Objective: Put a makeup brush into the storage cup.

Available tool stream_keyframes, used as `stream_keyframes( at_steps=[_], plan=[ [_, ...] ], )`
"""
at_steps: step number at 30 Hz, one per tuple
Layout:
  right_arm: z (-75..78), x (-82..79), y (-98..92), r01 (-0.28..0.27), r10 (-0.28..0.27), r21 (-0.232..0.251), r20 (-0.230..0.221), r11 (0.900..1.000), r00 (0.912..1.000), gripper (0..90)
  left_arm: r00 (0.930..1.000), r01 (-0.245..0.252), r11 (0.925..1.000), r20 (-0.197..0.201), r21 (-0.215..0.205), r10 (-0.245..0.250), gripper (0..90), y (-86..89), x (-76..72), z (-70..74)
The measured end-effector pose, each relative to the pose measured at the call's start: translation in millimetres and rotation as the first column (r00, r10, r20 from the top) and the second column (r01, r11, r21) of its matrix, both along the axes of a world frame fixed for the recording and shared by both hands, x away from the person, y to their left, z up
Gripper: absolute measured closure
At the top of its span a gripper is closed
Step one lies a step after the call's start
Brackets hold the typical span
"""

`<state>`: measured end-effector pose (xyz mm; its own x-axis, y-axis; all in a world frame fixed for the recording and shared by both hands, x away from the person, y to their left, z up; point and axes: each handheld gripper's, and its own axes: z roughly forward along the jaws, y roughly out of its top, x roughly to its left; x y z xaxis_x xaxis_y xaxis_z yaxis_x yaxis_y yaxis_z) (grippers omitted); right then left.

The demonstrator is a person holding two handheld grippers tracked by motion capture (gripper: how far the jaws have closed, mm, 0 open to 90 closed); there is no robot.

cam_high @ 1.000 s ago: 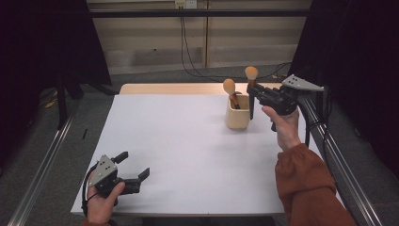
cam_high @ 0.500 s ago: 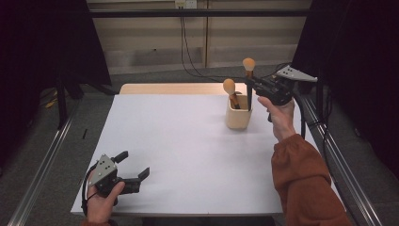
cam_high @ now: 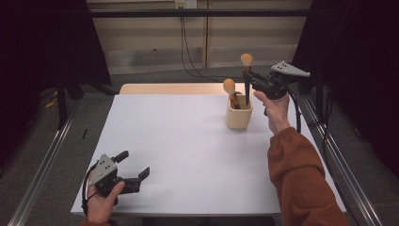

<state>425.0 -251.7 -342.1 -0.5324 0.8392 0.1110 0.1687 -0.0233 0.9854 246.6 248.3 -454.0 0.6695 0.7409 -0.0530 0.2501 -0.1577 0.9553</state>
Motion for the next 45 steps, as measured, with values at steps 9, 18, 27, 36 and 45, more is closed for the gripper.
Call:
stream_keyframes(
  at_steps=[9, 18, 27, 36, 45],
  plan=[
    [-12.6, 3.3, 3.1, 0.000, -0.001, -0.009, -0.025, 1.000, 0.9997, 74.3, 1.0000, 0.001, 1.0000, -0.003, 0.002, -0.001, 2.2, -0.2, 0.3, -0.3],
    [-24.1, 6.1, 5.9, -0.005, 0.004, -0.023, -0.042, 1.000, 0.9991, 74.3, 1.0000, -0.001, 1.0000, -0.004, -0.002, 0.001, 2.2, 0.1, -0.2, -0.4],
    [-38.7, 7.8, 5.9, -0.004, 0.002, -0.027, -0.056, 1.000, 0.9984, 74.3, 1.0000, 0.000, 1.0000, -0.003, 0.005, 0.000, 2.2, -0.1, -0.2, -0.6],
    [-53.5, 4.0, 2.9, 0.001, -0.002, -0.023, -0.078, 1.000, 0.9969, 74.3, 1.0000, 0.001, 1.0000, -0.002, 0.008, -0.001, 2.2, -0.1, -0.3, -0.3],
    [-61.6, 2.2, 0.2, -0.007, 0.003, -0.046, -0.081, 0.999, 0.9967, 74.3, 1.0000, -0.005, 1.0000, -0.001, 0.005, 0.005, 2.2, 0.1, -0.3, -0.3]
  ],
)
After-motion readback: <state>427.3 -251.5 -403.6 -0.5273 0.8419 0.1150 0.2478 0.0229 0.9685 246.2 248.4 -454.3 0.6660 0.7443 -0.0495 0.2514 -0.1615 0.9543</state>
